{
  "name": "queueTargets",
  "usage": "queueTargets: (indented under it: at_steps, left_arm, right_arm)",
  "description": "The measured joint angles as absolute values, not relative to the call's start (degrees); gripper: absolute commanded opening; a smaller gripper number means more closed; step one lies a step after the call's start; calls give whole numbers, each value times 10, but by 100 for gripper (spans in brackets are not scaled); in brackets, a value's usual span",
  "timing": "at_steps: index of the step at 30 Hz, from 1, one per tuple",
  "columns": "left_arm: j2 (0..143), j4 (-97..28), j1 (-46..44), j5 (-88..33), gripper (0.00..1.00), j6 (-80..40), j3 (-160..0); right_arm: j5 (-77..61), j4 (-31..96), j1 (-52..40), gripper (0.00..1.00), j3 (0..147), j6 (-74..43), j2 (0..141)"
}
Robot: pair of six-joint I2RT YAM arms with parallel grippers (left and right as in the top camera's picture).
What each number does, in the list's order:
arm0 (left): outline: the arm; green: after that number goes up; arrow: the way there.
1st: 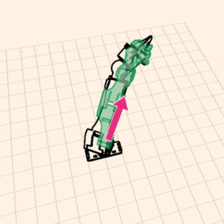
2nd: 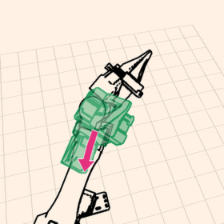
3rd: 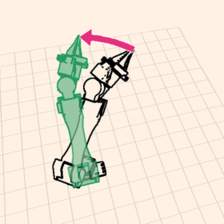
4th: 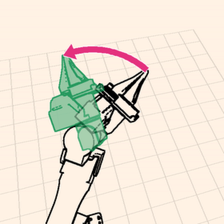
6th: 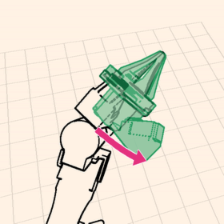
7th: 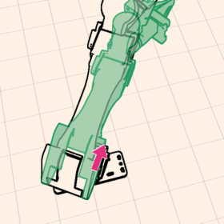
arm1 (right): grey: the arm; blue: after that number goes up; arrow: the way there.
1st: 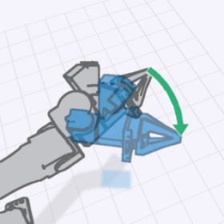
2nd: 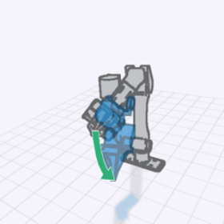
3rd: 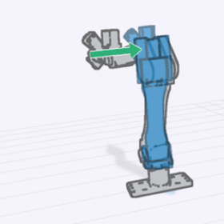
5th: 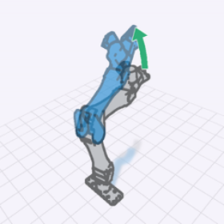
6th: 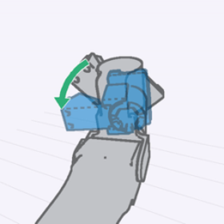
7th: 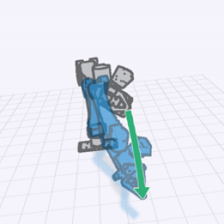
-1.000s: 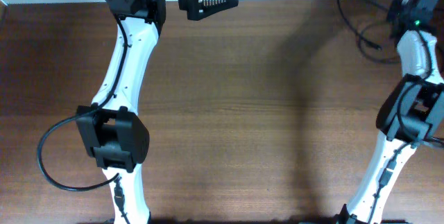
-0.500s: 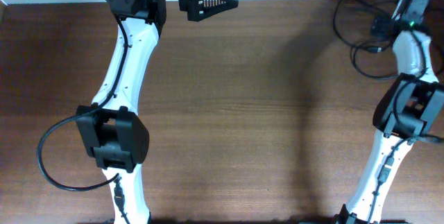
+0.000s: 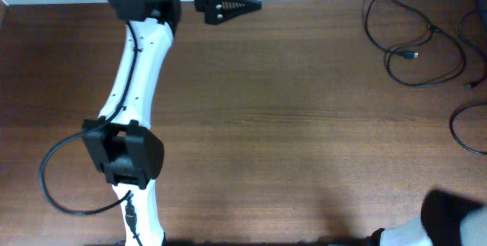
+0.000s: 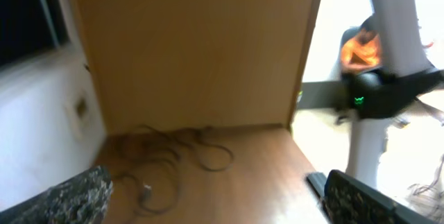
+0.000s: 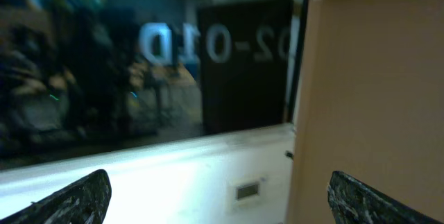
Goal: Untangle cables
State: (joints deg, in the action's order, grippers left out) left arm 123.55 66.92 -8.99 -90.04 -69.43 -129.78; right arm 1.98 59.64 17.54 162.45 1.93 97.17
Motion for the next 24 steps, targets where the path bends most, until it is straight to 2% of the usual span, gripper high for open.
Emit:
queueTargets:
  at_steps: [4, 7, 9, 12, 14, 17, 20, 24]
  left_arm:
    - [1232, 637, -42, -900, 99, -692, -1403]
    - [1224, 605, 11, -900, 99, -690, -1445]
    - [1223, 602, 41, -900, 99, -694, -1454]
    - [1223, 598, 69, -900, 99, -719, -1455]
    - [1222, 598, 75, -899, 99, -733, -1456]
    - [1222, 605, 79, -899, 99, -753, -1456]
    - [1213, 605, 79, -900, 99, -765, -1456]
    - [1173, 605, 80, -900, 99, -773, -1456]
  right_arm:
    - [-10, 519, 175, 99, 1438, 12, 831]
    - [-18, 364, 175, 99, 1160, 9, 694]
    - [-23, 268, 175, 95, 976, 6, 611]
    - [-53, 149, 175, 98, 739, 6, 480]
    - [-68, 129, 175, 97, 671, -15, 403]
    - [-97, 237, 175, 82, 653, -69, 236]
    - [-106, 421, 175, 82, 664, -88, 139]
    - [-102, 526, 175, 82, 624, -96, 79]
